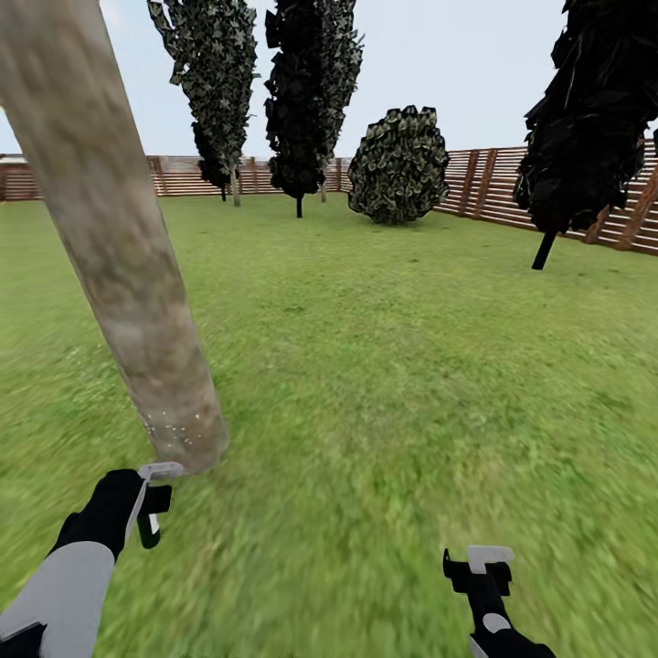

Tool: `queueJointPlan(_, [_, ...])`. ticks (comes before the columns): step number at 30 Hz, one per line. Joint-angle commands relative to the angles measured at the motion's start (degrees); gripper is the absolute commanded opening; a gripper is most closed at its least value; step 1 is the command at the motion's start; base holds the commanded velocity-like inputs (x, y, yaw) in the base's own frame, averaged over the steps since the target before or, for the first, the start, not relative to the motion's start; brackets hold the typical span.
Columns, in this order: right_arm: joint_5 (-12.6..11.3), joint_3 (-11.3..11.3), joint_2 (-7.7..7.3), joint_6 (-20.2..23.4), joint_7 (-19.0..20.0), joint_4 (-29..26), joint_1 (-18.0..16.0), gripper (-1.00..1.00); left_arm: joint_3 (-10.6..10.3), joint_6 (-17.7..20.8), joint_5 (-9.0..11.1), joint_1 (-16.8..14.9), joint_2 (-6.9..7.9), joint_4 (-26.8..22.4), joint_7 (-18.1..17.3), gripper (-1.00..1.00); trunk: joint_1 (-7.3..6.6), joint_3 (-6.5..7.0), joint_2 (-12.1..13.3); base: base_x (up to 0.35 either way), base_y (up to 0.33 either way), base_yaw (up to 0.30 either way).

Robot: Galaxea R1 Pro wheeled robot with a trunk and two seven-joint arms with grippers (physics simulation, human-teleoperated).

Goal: In the garden, pick up the pesticide atomizer on the floor and spray pesticide onto both trees until each tree trunk is fully covered.

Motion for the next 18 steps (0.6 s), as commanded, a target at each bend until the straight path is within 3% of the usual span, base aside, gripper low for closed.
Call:
queueJointPlan(1, [0.6,-0.2,0.01,-0.1,-0.3,0.1,0.0,1.0,0.2,0.3,-0.8,-1.0,-0.16,-0.1,-0.6,-1.0,-0.01,-0.05,0.0,-0.002,-0.001,0.277])
queueJointPlan(7, [0.6,-0.2,0.01,-0.1,-0.2,0.1,0.0,1.0,-0.2,0.8,-0.8,-7.7,-0.74,-0.1,-1.3,-1.0,-0.01,-0.05,0.0,0.0,0.0,0.16])
queueJointPlan(10, [0.6,-0.2,-0.07,-0.1,-0.2,0.1,0.0,1.0,-0.8,2.7,-0.8,-9.8,-1.94,0.0,-1.3,-1.0,-0.01,-0.05,0.0,0.0,0.0,0.009])
queueJointPlan(12, [0.6,-0.3,-0.11,-0.1,-0.3,0.1,0.0,1.0,-0.9,4.3,-0.9,-10.4,-0.31,-0.1,-1.4,-1.0,-0.01,-0.05,0.0,0.0,0.0,0.001])
queueJointPlan(13, [0.6,-0.3,-0.11,-0.1,-0.3,0.1,0.0,1.0,-1.0,4.7,-0.8,-10.5,2.19,0.0,-1.5,-1.0,-0.01,-0.05,0.0,0.0,0.0,0.0])
queueJointPlan(14, [0.6,-0.2,-0.1,-0.1,-0.3,0.1,0.1,1.0,-1.0,4.8,-0.8,-10.6,3.37,0.1,-2.0,-1.0,-0.01,-0.05,0.0,0.0,0.0,0.0])
queueJointPlan(15, [0.6,-0.2,-0.09,-0.1,-0.3,0.1,0.1,1.0,-1.0,4.8,-0.8,-10.6,3.68,0.1,-2.6,-1.0,-0.01,-0.05,0.0,0.0,0.0,0.0])
queueJointPlan(16, [0.6,-0.2,-0.09,-0.1,-0.3,0.1,0.2,1.0,-1.1,4.9,-0.8,-10.6,3.74,0.0,-3.5,-1.0,-0.01,-0.05,0.0,0.0,0.0,0.0])
queueJointPlan(18, [0.6,-0.2,-0.08,0.0,-0.3,0.1,0.3,1.0,-3.6,5.0,-0.9,-11.1,1.34,-0.1,-5.8,-1.0,-0.01,-0.05,0.0,0.0,0.0,0.0])
